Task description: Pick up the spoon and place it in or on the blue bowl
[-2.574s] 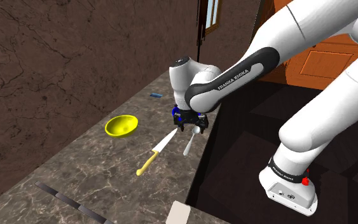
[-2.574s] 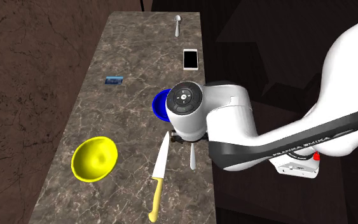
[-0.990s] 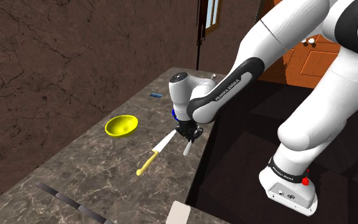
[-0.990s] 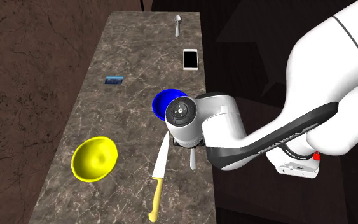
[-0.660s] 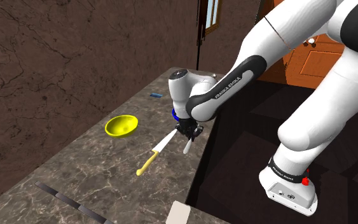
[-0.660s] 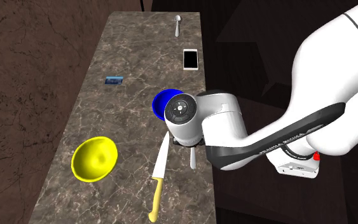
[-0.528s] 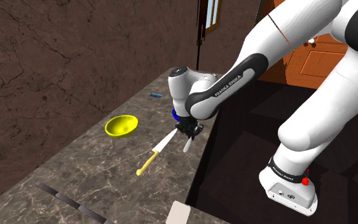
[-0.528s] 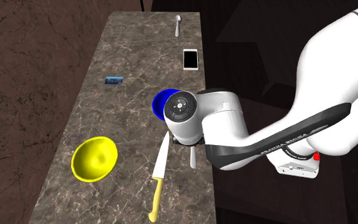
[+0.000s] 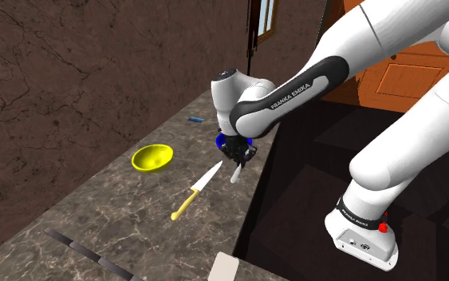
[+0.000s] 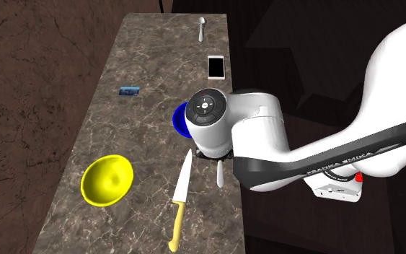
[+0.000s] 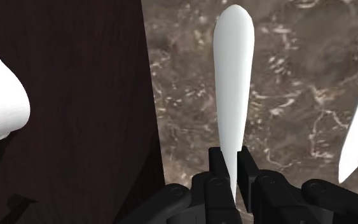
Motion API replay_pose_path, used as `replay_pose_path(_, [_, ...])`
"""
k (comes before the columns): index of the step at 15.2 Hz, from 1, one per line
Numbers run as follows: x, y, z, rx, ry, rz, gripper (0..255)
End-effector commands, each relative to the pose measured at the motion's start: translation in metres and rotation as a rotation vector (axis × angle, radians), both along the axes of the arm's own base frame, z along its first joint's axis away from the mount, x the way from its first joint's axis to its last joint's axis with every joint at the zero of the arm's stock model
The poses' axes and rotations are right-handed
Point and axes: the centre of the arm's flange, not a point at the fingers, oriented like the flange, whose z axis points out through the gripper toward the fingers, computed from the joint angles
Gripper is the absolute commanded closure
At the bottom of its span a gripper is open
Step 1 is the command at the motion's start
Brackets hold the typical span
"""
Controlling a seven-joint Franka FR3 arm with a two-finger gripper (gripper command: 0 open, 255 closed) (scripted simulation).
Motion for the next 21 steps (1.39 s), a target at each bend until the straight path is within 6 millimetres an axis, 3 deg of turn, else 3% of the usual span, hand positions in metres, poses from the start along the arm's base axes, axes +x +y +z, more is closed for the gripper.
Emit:
replay_pose_path(1, [0.0, 0.001, 0.012, 0.0, 0.0, 0.0, 255])
replay_pose_path(11, [0.0, 0.001, 0.06, 0.0, 0.0, 0.0, 255])
replay_pose_path(21, [0.099, -0.087, 0.068, 0.0, 0.0, 0.0, 255])
